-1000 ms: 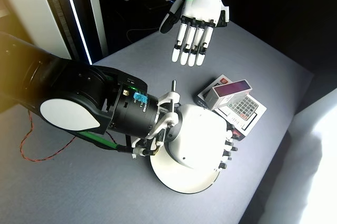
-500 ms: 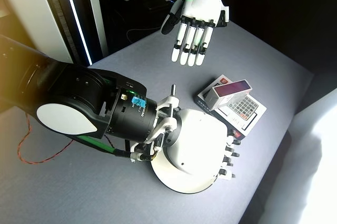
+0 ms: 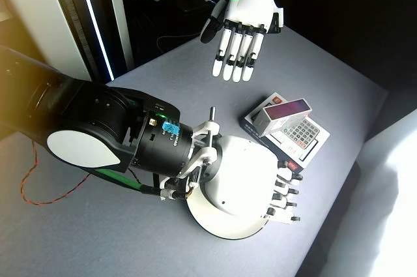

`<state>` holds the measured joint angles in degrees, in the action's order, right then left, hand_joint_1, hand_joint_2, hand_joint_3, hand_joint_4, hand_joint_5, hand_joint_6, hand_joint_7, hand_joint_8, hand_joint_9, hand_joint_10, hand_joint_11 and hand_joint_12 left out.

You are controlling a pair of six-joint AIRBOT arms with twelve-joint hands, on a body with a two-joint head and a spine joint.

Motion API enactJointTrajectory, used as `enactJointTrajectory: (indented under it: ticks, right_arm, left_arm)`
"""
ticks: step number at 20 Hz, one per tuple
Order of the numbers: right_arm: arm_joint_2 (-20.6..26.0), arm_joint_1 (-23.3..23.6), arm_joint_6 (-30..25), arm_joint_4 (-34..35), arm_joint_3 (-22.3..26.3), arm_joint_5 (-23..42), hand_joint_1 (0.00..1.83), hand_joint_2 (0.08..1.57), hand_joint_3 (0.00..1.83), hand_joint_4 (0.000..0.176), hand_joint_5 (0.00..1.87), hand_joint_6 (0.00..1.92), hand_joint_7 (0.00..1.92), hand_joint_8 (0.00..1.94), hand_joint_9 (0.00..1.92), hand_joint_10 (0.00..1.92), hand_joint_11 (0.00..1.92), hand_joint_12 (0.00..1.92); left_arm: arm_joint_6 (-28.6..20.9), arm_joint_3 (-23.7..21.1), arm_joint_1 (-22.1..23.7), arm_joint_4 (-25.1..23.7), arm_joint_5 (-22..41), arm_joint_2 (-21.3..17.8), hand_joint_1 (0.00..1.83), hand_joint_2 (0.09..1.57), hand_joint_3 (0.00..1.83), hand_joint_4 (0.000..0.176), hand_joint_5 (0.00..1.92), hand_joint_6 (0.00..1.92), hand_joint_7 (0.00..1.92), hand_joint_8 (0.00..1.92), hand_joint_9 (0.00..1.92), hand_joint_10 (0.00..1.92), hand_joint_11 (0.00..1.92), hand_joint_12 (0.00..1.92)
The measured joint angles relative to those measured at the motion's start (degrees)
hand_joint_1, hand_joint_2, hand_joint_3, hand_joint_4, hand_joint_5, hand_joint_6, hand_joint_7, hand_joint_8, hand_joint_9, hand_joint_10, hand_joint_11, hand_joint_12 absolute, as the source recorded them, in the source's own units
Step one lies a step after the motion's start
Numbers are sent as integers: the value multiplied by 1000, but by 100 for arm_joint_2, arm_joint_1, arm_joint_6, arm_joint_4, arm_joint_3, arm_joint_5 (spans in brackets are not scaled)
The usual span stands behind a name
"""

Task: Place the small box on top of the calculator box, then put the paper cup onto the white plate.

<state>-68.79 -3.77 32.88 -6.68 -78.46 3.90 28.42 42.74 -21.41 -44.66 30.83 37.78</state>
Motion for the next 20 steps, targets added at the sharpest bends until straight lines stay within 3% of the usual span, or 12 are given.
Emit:
enactJointTrajectory:
  ticks: [1,3,9,11,17,20]
  right_arm:
    - [0,0,-2,0,0,-7,837,828,0,0,179,1,252,2,236,2,0,707]
    - [0,0,-2,0,0,0,805,810,0,0,188,2,267,4,256,8,0,783]
    - [52,0,-2,0,66,13,799,810,0,0,20,0,65,1,107,0,0,435]
    - [157,2,-7,-33,184,94,783,801,0,0,0,0,10,3,43,5,0,209]
    - [595,260,-9,-879,629,310,695,756,0,0,0,0,0,0,0,0,0,156]
    - [1058,444,-11,-2033,1115,800,573,693,0,0,0,0,0,0,0,0,0,2]
  left_arm:
    - [0,0,0,2,0,0,338,1096,0,0,255,6,345,4,343,6,0,715]
    - [0,0,0,0,0,0,355,1093,0,0,262,2,345,1,344,2,0,729]
    - [-7,0,63,-7,0,13,301,1102,3,0,229,1,329,0,328,1,0,666]
    - [-79,0,52,-17,-4,31,328,1094,0,0,249,7,342,6,338,6,0,693]
    - [-114,0,98,-7,-20,31,324,1088,0,0,254,3,350,3,351,7,0,717]
    - [-140,-2,155,13,-17,35,329,1084,0,0,257,5,355,6,351,7,0,690]
